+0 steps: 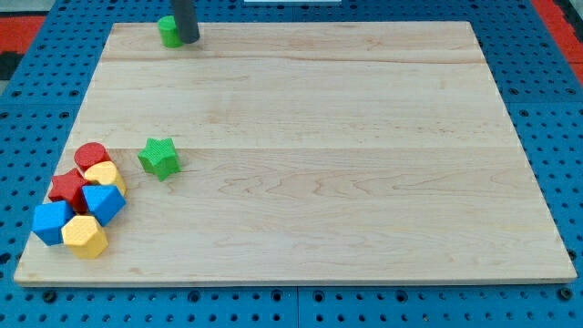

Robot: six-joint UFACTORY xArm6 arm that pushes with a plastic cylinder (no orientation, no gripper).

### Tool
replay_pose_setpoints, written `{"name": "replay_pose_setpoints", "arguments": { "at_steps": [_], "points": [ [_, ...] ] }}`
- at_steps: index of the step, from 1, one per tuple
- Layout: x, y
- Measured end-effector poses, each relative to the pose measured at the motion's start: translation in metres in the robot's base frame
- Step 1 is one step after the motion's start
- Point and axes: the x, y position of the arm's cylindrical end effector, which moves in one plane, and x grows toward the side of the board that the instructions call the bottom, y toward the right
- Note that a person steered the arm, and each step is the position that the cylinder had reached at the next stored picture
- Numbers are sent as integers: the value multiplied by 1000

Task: Slide the green circle a bit left

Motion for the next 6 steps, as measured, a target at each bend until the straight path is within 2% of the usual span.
{"name": "replay_pose_setpoints", "arguments": {
  "at_steps": [1, 3, 6],
  "points": [
    [-14, -17],
    [-26, -6],
    [-20, -51]
  ]
}}
